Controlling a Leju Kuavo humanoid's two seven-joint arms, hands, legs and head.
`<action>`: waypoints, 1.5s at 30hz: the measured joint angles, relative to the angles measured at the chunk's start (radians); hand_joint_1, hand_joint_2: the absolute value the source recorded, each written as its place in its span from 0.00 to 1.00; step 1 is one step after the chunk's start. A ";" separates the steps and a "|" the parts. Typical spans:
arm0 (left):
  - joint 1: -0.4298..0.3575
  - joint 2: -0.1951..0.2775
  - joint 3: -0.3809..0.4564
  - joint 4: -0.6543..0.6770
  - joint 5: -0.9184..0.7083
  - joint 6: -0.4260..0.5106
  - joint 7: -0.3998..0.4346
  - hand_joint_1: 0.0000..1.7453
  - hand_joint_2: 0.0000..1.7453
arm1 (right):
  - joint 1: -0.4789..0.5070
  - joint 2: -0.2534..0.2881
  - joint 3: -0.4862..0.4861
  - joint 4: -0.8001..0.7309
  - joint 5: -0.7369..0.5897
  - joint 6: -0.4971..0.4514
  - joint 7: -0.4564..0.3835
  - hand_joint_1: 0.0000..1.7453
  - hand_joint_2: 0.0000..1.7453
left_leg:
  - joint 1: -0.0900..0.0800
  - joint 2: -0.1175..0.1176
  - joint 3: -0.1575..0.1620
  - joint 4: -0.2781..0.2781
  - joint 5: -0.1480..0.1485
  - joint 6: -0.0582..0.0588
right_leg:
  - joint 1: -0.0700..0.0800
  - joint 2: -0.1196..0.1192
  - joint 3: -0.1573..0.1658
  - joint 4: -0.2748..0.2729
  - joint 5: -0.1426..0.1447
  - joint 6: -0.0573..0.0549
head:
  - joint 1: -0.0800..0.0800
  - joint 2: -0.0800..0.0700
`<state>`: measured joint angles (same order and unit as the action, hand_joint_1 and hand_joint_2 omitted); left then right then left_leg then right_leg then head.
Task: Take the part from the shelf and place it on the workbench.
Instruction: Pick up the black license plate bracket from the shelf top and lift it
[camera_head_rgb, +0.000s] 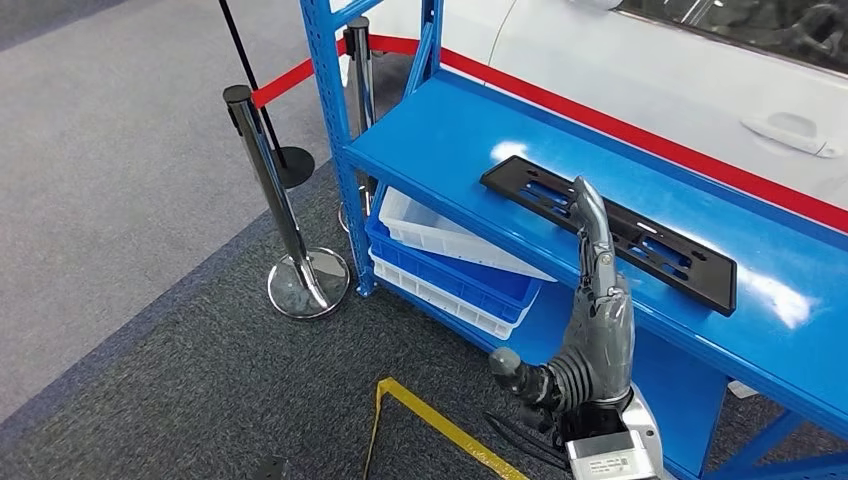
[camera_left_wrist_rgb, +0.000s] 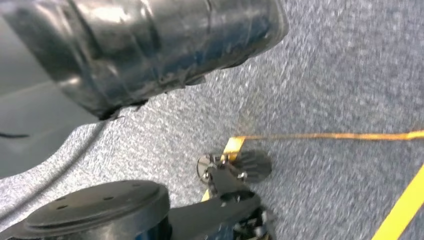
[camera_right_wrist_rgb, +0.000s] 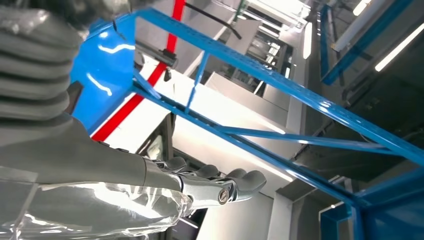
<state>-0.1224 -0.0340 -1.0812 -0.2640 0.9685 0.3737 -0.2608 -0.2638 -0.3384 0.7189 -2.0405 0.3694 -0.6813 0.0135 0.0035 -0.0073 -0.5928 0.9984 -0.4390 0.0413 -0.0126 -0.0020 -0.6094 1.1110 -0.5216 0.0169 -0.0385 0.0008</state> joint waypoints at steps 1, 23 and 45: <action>-0.001 0.000 0.000 0.000 0.000 -0.002 0.001 0.00 0.00 | 0.001 0.000 0.000 0.000 -0.007 -0.002 -0.002 0.00 0.00 | -0.002 0.000 0.000 0.000 -0.001 0.003 | 0.002 0.001 -0.033 0.068 -0.031 -0.001 | 0.002 0.000; 0.000 0.000 -0.004 0.000 0.021 -0.026 0.009 0.00 0.00 | 0.002 0.002 0.000 0.011 -0.058 0.013 0.050 0.00 0.00 | 0.004 0.001 -0.034 0.083 -0.026 -0.041 | 0.005 0.000 0.035 -0.084 0.060 -0.038 | -0.005 0.000; -0.002 0.000 -0.010 0.000 0.006 -0.049 0.015 0.00 0.00 | 0.005 -0.002 0.000 0.014 -0.088 0.012 0.045 0.00 0.00 | 0.001 0.000 0.011 0.064 -0.080 -0.037 | -0.005 0.004 0.005 -0.067 0.069 -0.033 | -0.003 0.000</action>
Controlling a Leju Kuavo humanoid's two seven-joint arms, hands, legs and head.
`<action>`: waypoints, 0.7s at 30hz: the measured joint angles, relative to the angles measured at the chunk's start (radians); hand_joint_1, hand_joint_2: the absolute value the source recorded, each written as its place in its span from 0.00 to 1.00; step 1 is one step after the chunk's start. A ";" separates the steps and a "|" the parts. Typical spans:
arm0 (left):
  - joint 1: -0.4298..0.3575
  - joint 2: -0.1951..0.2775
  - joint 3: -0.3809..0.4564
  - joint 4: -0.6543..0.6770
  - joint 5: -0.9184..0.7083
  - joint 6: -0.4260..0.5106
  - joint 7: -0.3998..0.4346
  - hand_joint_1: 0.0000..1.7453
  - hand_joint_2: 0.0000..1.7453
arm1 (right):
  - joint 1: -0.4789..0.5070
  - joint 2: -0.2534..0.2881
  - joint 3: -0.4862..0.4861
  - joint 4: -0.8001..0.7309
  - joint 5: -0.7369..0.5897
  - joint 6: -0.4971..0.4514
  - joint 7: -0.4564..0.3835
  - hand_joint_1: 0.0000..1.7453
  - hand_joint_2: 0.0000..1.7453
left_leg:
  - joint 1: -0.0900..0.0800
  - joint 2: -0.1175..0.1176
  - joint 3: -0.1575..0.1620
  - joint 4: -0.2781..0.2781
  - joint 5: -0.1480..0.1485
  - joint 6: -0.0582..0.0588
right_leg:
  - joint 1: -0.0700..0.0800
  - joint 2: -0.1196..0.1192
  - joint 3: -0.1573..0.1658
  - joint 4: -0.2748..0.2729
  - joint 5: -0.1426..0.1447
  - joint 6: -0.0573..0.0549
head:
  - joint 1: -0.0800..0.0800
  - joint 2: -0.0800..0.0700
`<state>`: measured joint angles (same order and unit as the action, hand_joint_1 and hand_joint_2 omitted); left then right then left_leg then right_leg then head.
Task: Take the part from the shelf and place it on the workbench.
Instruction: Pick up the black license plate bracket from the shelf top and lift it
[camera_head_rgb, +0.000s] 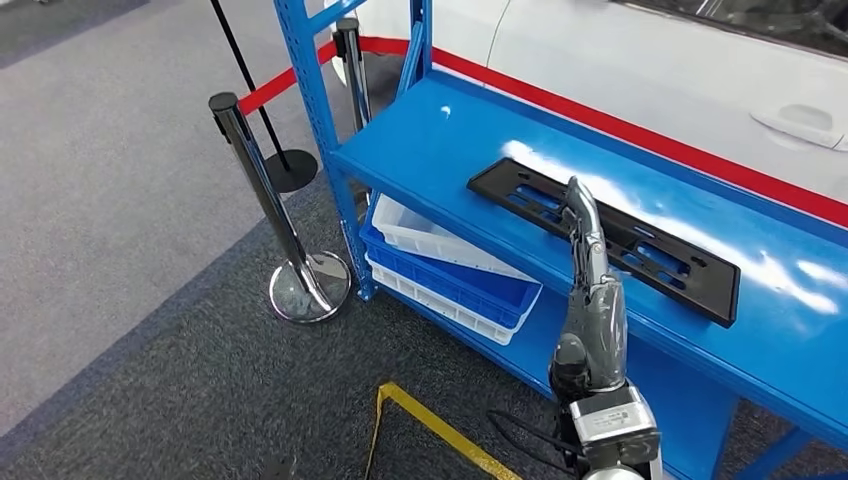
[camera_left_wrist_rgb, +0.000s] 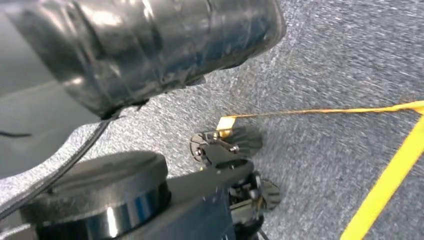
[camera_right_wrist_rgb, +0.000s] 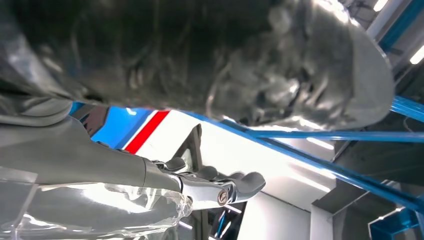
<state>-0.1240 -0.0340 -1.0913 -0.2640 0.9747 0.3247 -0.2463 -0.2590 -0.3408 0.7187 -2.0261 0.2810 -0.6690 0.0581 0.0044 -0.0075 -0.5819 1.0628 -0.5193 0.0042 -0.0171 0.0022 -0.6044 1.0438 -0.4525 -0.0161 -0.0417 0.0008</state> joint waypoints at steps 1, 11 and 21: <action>-0.001 0.000 -0.001 0.000 0.000 -0.001 0.000 0.00 0.00 | 0.000 0.000 0.000 0.000 -0.007 0.001 -0.004 0.00 0.00 | 0.001 0.001 -0.023 0.046 -0.022 -0.004 | 0.000 -0.001 0.003 -0.001 -0.002 -0.004 | -0.002 0.000; 0.000 0.000 -0.008 0.000 -0.002 -0.001 0.014 0.00 0.00 | 0.000 0.000 0.000 0.000 -0.033 0.004 -0.015 0.00 0.00 | -0.011 0.001 -0.034 -0.029 0.069 0.022 | 0.011 0.001 0.031 -0.004 -0.024 -0.002 | -0.005 0.000; 0.001 -0.001 -0.009 0.000 -0.008 0.000 0.023 0.00 0.00 | 0.009 0.001 0.000 0.001 -0.060 0.006 -0.026 0.00 0.00 | -0.005 0.002 0.007 -0.068 0.065 0.048 | 0.005 0.001 -0.109 0.250 -0.123 0.035 | 0.000 0.000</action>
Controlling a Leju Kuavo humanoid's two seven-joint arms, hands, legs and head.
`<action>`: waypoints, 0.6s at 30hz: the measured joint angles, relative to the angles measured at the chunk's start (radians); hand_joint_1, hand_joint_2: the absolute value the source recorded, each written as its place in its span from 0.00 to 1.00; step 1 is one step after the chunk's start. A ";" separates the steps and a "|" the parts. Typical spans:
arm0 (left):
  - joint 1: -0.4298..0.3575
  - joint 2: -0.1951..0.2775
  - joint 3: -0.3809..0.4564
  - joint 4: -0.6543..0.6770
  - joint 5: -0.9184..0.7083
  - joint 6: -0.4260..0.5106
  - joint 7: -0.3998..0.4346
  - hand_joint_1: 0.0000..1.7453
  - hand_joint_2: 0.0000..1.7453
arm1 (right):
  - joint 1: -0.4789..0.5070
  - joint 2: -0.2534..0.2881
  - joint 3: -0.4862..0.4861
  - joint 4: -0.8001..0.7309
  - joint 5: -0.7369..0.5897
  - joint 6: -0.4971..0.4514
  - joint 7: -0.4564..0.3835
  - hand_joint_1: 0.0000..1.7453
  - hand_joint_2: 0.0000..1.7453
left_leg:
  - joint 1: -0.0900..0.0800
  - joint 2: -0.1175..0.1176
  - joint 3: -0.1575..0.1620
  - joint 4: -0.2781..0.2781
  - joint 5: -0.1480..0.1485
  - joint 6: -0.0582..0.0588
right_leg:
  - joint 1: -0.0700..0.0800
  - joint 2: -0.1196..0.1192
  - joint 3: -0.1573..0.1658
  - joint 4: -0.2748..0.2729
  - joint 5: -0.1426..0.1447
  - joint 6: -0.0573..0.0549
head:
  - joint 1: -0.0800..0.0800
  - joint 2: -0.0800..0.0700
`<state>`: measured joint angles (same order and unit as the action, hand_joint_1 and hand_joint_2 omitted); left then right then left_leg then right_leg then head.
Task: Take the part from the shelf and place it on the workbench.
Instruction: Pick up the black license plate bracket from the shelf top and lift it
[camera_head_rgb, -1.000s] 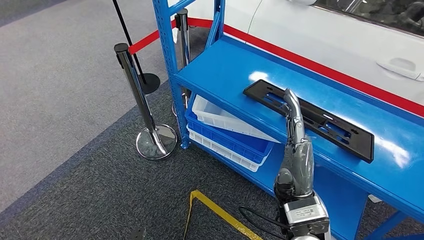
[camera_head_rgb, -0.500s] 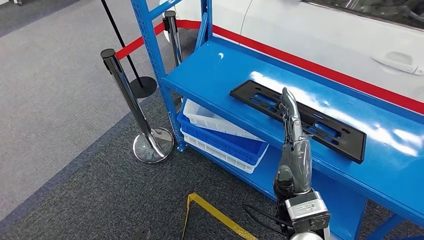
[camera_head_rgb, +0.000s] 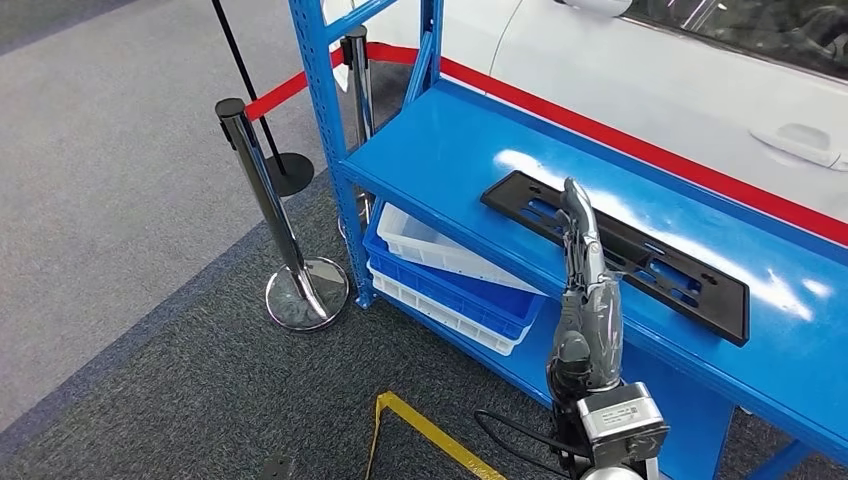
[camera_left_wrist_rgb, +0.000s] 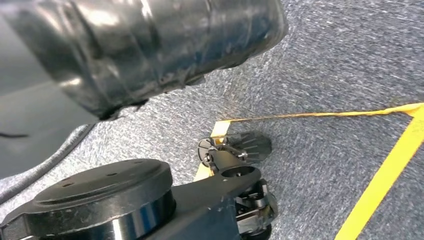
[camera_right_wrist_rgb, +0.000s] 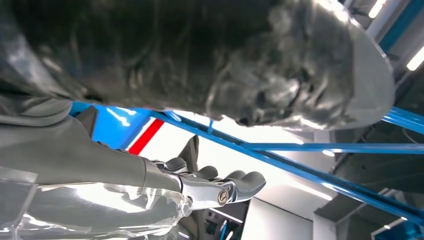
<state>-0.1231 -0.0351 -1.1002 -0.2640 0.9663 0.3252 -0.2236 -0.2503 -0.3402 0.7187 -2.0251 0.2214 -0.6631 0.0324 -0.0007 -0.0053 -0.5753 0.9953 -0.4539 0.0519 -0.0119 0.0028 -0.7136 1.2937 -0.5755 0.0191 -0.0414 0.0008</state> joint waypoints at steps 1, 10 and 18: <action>0.001 0.000 0.000 0.000 0.000 0.001 0.002 0.00 0.00 | 0.002 0.000 0.000 0.001 -0.003 0.000 0.000 0.00 0.00 | 0.000 -0.001 0.003 0.001 -0.003 -0.001 | -0.001 0.000 -0.002 -0.009 0.022 0.001 | 0.001 0.000; -0.001 0.001 0.000 0.000 -0.001 0.006 0.020 0.00 0.00 | 0.004 -0.001 0.000 0.001 -0.014 0.006 -0.008 0.00 0.00 | -0.001 -0.002 0.009 0.035 -0.046 -0.036 | -0.001 0.003 0.115 -0.260 0.126 -0.033 | -0.005 0.000; 0.002 0.001 -0.002 0.000 0.000 0.007 0.022 0.00 0.00 | 0.004 -0.001 0.000 0.001 -0.015 0.010 -0.008 0.00 0.00 | 0.003 0.000 -0.119 0.199 -0.037 -0.042 | 0.004 0.003 0.149 -0.262 0.101 -0.049 | -0.015 0.000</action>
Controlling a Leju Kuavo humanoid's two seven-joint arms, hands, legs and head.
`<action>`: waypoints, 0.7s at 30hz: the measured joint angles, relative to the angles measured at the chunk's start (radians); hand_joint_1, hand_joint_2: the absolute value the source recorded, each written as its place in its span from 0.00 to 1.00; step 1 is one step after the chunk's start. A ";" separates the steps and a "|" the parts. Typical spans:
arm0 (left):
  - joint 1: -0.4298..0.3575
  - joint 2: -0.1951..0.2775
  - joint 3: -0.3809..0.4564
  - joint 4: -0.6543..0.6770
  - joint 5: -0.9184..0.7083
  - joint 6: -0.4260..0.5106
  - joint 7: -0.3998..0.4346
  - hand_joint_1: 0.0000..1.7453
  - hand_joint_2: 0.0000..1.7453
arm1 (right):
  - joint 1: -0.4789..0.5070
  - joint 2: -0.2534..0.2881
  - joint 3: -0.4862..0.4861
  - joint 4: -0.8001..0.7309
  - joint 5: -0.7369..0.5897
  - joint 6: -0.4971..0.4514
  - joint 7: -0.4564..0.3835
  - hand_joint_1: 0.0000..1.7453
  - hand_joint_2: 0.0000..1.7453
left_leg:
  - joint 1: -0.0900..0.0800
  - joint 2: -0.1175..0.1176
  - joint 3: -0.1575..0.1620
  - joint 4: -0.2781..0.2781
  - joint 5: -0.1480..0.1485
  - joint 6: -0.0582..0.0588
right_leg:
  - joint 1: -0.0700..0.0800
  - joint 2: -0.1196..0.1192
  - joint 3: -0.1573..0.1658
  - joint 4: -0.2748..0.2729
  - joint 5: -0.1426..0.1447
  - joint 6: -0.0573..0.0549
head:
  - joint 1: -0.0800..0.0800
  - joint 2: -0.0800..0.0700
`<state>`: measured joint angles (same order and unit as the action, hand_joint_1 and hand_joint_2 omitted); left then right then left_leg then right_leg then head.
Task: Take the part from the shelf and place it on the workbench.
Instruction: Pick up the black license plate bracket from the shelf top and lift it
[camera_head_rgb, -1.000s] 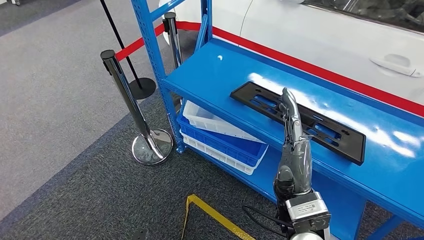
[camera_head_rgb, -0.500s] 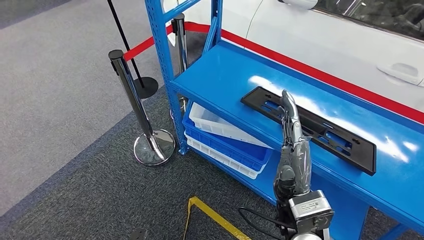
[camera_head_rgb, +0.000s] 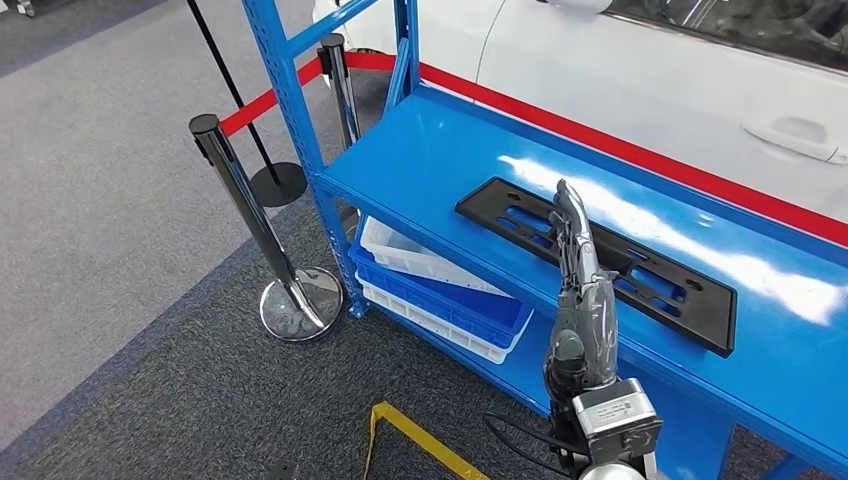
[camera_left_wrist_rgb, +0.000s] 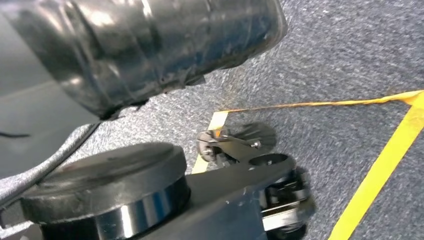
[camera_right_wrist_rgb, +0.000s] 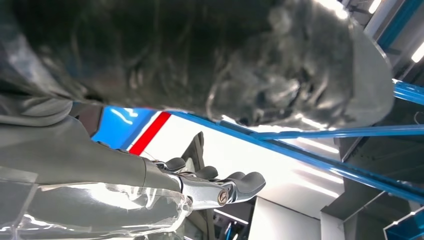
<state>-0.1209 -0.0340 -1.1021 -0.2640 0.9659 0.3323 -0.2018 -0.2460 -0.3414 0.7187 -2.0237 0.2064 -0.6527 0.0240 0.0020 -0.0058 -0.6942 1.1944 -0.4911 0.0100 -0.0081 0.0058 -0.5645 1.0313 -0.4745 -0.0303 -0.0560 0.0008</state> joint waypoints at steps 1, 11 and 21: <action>-0.001 0.000 0.000 0.000 0.000 0.000 0.000 0.00 0.00 | 0.000 0.000 0.000 0.000 0.000 0.000 0.000 0.00 0.00 | -0.003 0.000 0.030 -0.069 0.035 0.007 | 0.001 0.000 0.007 -0.001 -0.005 0.002 | 0.000 0.000; -0.002 0.000 -0.003 0.000 -0.002 -0.008 0.008 0.00 0.00 | 0.002 -0.001 0.000 -0.003 0.007 -0.006 -0.006 0.00 0.00 | -0.007 0.001 0.113 -0.205 0.047 0.046 | 0.000 -0.002 -0.083 0.185 -0.103 0.039 | 0.005 0.000; -0.002 0.000 -0.003 0.000 0.001 -0.011 0.008 0.00 0.00 | 0.009 -0.002 0.000 -0.002 0.009 -0.006 -0.009 0.00 0.00 | -0.007 -0.003 0.147 -0.173 -0.019 0.014 | -0.006 0.000 -0.059 0.025 0.026 0.028 | 0.004 0.000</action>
<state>-0.1231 -0.0339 -1.1051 -0.2640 0.9665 0.3216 -0.1933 -0.2373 -0.3435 0.7187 -2.0259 0.2151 -0.6592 0.0149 -0.0053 -0.0089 -0.5475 1.0212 -0.5102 0.0243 -0.0145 0.0061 -0.6239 1.0559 -0.4480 -0.0018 -0.0519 0.0008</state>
